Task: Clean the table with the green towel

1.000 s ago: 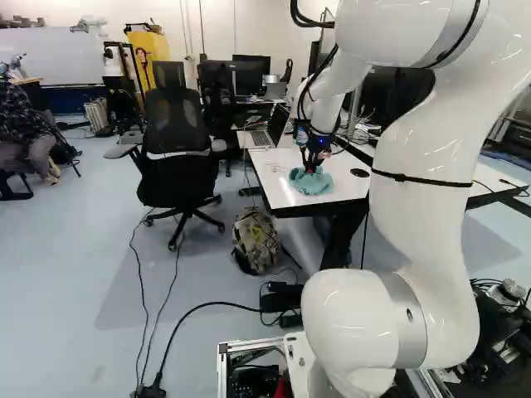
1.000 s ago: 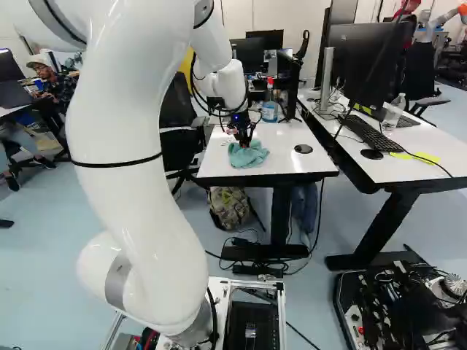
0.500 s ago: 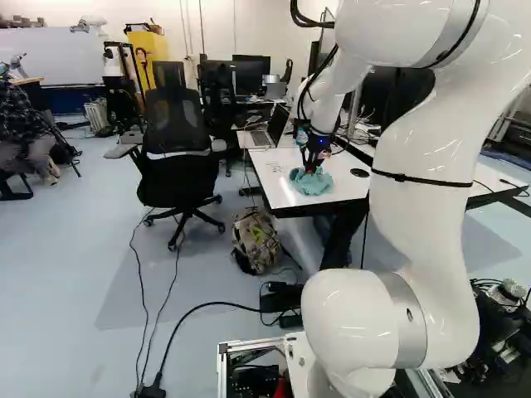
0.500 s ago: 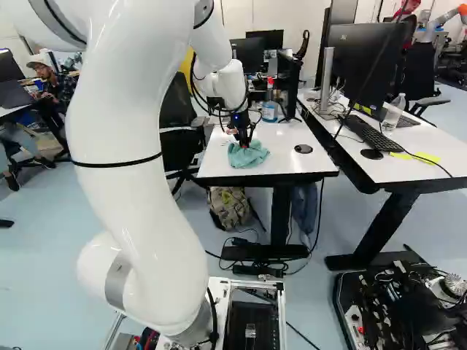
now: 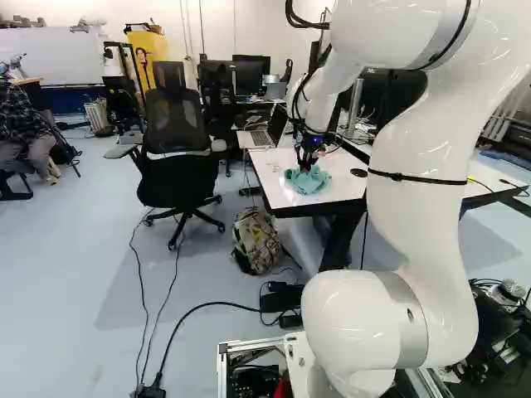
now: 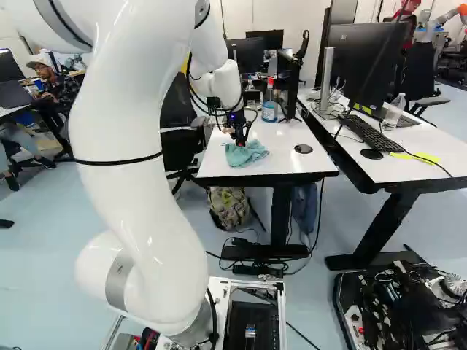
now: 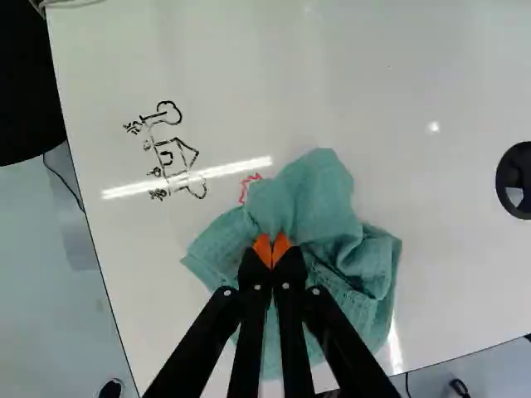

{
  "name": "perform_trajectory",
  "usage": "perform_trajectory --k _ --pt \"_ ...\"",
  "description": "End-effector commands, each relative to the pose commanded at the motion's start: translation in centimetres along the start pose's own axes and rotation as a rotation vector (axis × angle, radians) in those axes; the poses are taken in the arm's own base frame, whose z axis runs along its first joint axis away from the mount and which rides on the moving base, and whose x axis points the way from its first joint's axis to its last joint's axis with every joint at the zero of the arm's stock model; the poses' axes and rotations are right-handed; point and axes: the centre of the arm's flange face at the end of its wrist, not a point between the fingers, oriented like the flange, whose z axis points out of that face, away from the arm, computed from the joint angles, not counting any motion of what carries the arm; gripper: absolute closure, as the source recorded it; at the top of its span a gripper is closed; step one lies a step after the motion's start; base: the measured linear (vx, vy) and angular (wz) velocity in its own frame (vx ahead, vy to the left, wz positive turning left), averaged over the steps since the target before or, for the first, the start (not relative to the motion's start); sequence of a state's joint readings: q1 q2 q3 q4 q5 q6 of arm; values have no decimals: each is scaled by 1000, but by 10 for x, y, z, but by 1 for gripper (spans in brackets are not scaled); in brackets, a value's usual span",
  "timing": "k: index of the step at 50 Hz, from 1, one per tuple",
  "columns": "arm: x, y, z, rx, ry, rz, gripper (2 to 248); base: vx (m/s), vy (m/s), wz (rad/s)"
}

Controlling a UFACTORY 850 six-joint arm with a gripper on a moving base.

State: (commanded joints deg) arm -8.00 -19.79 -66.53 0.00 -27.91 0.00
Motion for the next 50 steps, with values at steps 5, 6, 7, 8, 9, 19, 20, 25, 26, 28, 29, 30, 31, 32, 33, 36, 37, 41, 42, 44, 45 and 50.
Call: perform_trajectory --k 5,6,7,8,9,19,20,25,26,28,29,30,31,32,33,36,37,41,42,44,45,50 --pt "5 -7 2 4 3 -12 229 0 0 0" --pt "6 -9 2 5 4 -14 229 0 0 0" --pt "7 -10 3 6 5 -17 229 0 0 0" --pt "8 -12 3 7 6 -19 229 0 0 0" --pt "9 -13 3 7 6 -21 229 0 0 0" --pt "22 -29 8 16 16 -45 229 0 0 0" --pt "23 -30 9 17 17 -47 229 0 0 0" --pt "30 -38 11 21 23 -59 229 0 0 0" --pt "31 -39 12 22 24 -61 229 0 0 0" --pt "34 -43 13 23 26 -66 229 0 0 0" --pt "36 -44 13 24 27 -67 229 0 0 0" --pt "37 -45 14 25 28 -70 229 0 0 0" --pt "38 -47 14 26 30 -72 229 0 0 0" --pt "40 -48 15 26 31 -74 229 0 0 0" --pt "41 -50 15 27 32 -76 229 0 0 0" --pt "45 -55 17 30 36 -82 229 0 0 0" --pt "46 -56 17 31 37 -84 229 0 0 0" --pt "51 -62 20 34 42 -93 229 0 0 0" --pt "53 -64 20 35 43 -95 229 0 0 0" --pt "55 -67 21 36 46 -99 229 0 0 0" --pt "57 -68 22 37 47 -101 229 0 0 0" --pt "63 -76 24 41 54 -110 229 0 0 0"
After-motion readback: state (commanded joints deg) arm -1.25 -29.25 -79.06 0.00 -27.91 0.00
